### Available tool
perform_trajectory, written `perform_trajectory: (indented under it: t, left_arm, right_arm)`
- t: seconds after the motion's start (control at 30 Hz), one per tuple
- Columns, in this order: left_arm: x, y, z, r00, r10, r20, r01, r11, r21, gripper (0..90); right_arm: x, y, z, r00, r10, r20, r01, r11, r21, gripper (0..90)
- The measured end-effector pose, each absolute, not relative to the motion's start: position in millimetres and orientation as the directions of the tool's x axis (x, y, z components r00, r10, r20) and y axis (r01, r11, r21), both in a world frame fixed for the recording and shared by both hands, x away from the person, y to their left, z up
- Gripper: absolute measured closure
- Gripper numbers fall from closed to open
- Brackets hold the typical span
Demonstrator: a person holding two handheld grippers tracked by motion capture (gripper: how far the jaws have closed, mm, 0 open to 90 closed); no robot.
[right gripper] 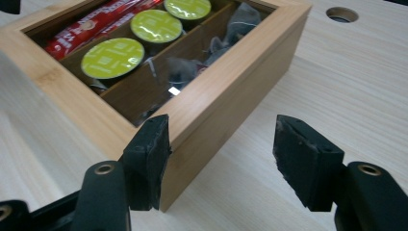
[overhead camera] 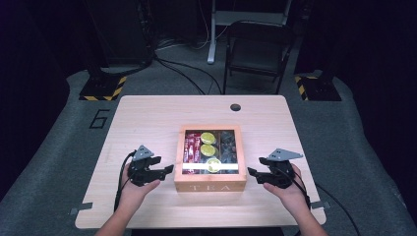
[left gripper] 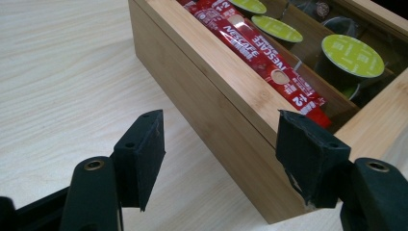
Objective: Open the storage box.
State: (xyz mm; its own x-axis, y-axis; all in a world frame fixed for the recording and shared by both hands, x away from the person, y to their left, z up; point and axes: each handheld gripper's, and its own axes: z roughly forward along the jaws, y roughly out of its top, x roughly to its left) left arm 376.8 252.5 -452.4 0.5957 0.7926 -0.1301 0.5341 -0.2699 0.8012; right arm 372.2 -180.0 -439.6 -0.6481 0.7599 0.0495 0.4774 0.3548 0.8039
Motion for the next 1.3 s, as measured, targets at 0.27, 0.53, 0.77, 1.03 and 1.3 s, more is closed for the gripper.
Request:
perform_trajectory:
  t: [0.27, 0.53, 0.77, 1.03, 1.3]
  left_arm:
    - [364, 253, -453, 0.618, 0.774, -0.138, 0.512, -0.263, 0.818, 35.1]
    - [353, 248, -447, 0.674, 0.729, -0.122, 0.466, -0.292, 0.835, 36.8]
    - [345, 229, -451, 0.704, 0.701, -0.11, 0.448, -0.319, 0.835, 33.9]
    - [343, 213, -468, 0.72, 0.691, -0.063, 0.453, -0.4, 0.797, 28.7]
    - [345, 214, -475, 0.704, 0.706, -0.08, 0.482, -0.391, 0.784, 33.6]
  right_arm:
    - [355, -171, -447, -0.68, 0.733, -0.001, 0.41, 0.382, 0.829, 41.6]
    - [347, -168, -449, -0.734, 0.679, -0.001, 0.367, 0.399, 0.84, 44.8]
    - [345, -161, -452, -0.742, 0.671, 0.006, 0.371, 0.403, 0.837, 39.8]
    - [347, -158, -462, -0.745, 0.667, 0.019, 0.398, 0.421, 0.815, 38.0]
    - [349, -154, -471, -0.751, 0.66, -0.004, 0.402, 0.462, 0.791, 42.0]
